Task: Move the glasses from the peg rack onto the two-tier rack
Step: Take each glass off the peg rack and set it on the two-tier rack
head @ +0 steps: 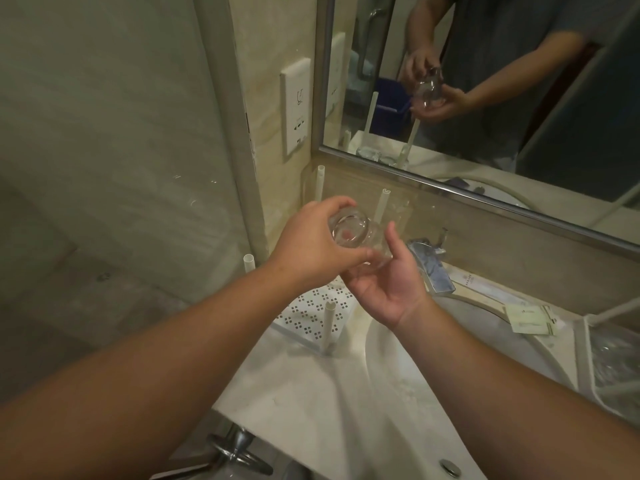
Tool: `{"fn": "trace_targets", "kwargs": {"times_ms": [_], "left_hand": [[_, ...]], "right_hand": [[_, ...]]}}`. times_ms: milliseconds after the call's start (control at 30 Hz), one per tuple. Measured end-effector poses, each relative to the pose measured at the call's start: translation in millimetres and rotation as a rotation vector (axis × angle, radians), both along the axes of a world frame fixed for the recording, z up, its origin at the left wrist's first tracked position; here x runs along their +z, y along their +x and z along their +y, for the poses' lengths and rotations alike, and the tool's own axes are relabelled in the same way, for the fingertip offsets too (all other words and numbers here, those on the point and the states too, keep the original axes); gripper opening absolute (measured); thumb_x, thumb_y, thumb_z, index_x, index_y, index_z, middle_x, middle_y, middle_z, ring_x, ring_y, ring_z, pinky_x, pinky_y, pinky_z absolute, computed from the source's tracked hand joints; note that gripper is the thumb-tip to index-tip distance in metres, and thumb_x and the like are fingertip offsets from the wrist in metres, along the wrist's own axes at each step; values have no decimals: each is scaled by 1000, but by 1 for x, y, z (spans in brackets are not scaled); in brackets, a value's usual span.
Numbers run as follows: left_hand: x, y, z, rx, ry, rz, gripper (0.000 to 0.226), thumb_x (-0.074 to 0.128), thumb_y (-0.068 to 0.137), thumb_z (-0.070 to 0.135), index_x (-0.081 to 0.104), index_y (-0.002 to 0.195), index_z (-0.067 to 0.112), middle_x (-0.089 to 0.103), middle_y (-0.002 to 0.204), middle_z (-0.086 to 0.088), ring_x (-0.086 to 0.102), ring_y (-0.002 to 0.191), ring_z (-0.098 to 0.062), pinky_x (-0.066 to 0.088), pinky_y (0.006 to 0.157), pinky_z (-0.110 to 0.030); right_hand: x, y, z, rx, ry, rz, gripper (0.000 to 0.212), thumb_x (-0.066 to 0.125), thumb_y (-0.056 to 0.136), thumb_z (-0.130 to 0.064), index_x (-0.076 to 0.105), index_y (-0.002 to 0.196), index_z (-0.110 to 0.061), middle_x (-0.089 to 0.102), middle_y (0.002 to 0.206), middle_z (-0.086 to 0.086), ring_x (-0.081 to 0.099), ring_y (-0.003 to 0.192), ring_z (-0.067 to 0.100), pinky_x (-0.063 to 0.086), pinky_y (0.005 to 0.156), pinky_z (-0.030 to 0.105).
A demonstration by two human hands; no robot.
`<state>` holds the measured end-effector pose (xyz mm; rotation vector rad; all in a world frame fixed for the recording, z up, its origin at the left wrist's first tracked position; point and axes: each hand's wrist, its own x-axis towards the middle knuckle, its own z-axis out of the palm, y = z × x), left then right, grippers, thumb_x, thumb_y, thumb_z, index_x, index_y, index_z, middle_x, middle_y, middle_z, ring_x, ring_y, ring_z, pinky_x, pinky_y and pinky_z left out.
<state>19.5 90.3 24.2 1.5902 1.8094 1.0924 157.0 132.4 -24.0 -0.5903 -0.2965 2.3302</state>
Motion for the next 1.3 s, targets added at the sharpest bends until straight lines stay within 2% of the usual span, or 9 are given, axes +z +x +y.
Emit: {"fn": "trace_targets", "kwargs": {"times_ms": [200, 333, 500, 700, 800, 900, 1000, 1167, 1300], "left_hand": [[-6, -5, -3, -26, -66, 9, 71, 92, 66, 35, 55, 127, 34, 62, 119, 12, 63, 101, -8, 54, 80, -23], [-13, -4, -8, -42, -74, 26, 79, 91, 65, 33, 52, 134, 33, 56, 111, 15, 59, 96, -2, 50, 80, -23], [-24, 5, -9, -41, -87, 56, 82, 91, 65, 30, 49, 135, 35, 55, 116, 13, 57, 98, -8, 43, 77, -19], [-37, 19, -10, -99, -130, -103, 69, 77, 81, 16, 45, 138, 38, 60, 128, 11, 64, 103, -7, 56, 88, -33], [-37, 26, -9, -52, -112, -224, 54, 54, 93, -1, 56, 133, 35, 61, 128, 13, 65, 94, -4, 58, 80, -29], [-30, 40, -8, 36, -196, -534, 45, 49, 94, -3, 66, 124, 27, 69, 121, 3, 68, 92, -11, 59, 80, -34], [-19, 61, -9, 70, -296, -826, 23, 63, 90, 17, 73, 106, 29, 74, 109, 0, 68, 93, -21, 58, 76, -36], [-16, 103, -8, 25, -357, -879, 26, 55, 94, 24, 77, 94, 38, 73, 94, 6, 65, 81, -23, 53, 73, -38], [-19, 147, -4, -1, -383, -889, 26, 51, 97, 21, 74, 104, 31, 72, 86, 6, 66, 69, -19, 54, 74, -38]], "right_hand": [[9, 6, 5, -73, 195, -380, 64, 80, 69, -45, 59, 119, -11, 64, 103, 13, 67, 71, 23, 57, 74, 37], [19, 12, 8, -82, 465, -611, 74, 90, 46, -50, 65, 110, -22, 69, 100, 3, 63, 75, 19, 53, 70, 33], [24, 18, 7, -139, 727, -913, 52, 88, 66, -35, 62, 109, -46, 59, 118, -5, 61, 107, 7, 51, 86, 30], [30, 33, 1, -137, 1062, -1271, 73, 87, 61, -41, 53, 124, -51, 53, 113, -15, 54, 94, 4, 45, 74, 22], [32, 45, 0, -149, 1180, -1327, 80, 87, 60, -41, 49, 130, -49, 50, 117, -15, 49, 95, -3, 39, 73, 15], [33, 58, -3, -173, 1237, -1391, 86, 87, 58, -43, 44, 133, -46, 50, 117, -16, 48, 97, -6, 37, 76, 11], [31, 73, -6, -208, 1228, -1428, 91, 86, 58, -44, 42, 137, -42, 51, 118, -17, 51, 101, -3, 42, 84, 15], [21, 110, -11, -276, 1183, -1492, 92, 88, 59, -33, 43, 139, -33, 51, 119, -16, 50, 106, -1, 42, 91, 20], [11, 150, -16, -301, 1127, -1595, 94, 89, 57, -39, 44, 139, -31, 48, 116, -18, 48, 110, 5, 38, 89, 20]]}}
